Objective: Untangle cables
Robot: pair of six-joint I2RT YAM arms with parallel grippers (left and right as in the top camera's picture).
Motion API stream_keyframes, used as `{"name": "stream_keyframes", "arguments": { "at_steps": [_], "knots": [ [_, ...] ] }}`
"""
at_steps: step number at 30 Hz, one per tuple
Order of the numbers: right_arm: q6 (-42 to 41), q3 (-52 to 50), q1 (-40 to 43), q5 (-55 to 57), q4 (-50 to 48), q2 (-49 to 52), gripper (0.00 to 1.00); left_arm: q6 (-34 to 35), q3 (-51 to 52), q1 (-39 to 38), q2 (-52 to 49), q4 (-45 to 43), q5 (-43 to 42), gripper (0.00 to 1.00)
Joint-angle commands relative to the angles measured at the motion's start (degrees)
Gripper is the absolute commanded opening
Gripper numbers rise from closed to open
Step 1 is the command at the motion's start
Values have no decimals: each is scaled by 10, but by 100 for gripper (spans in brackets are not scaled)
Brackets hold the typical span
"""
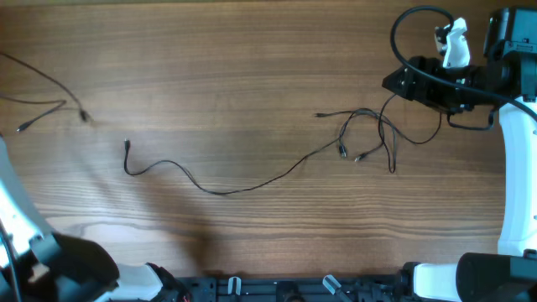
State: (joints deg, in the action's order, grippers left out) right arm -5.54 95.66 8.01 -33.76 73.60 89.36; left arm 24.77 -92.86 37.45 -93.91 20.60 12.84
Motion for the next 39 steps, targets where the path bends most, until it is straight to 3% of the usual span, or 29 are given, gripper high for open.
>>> {"name": "stream_keyframes", "arguments": {
  "at_steps": [1,5,8,12,14,16,19,21,22,25,29,31,32,33,36,39],
  "knots": [
    [-6,7,-3,10,2,1,75,12,-9,-11,-25,20,-7,100],
    [-7,7,-3,16,7,1,77,15,-9,-34,-21,76,-4,100],
    [-20,7,-3,43,14,1,84,74,-9,-51,-12,159,-9,100],
    [-19,7,-3,43,14,1,88,63,-8,-111,-7,298,-198,98],
    [-19,7,-3,44,15,1,89,3,8,-165,-8,341,-296,95],
    [-20,7,-3,44,15,1,91,-107,41,-235,-9,341,-356,93],
    [-19,7,-3,44,17,1,91,-304,102,-363,-16,343,-368,92],
    [-20,7,-3,44,22,1,91,-398,139,-431,-23,334,-368,79],
    [-20,7,-3,44,25,1,91,-424,156,-458,-26,326,-367,80],
    [-19,7,-3,45,36,1,91,-469,209,-542,-43,283,-366,93],
    [-19,7,-3,44,39,1,91,-501,233,-612,-72,272,-366,95],
    [-19,7,-3,44,41,1,91,-501,233,-638,-98,263,-366,91],
    [-19,6,-3,45,42,1,91,-498,233,-651,-115,258,-366,78],
    [-19,6,-3,45,42,1,91,-492,233,-661,-126,256,-367,75],
    [-19,6,-3,45,44,1,91,-479,233,-687,-138,256,-366,75],
    [-19,6,-3,45,45,1,91,-464,236,-710,-152,229,-366,68]
  ]
}}
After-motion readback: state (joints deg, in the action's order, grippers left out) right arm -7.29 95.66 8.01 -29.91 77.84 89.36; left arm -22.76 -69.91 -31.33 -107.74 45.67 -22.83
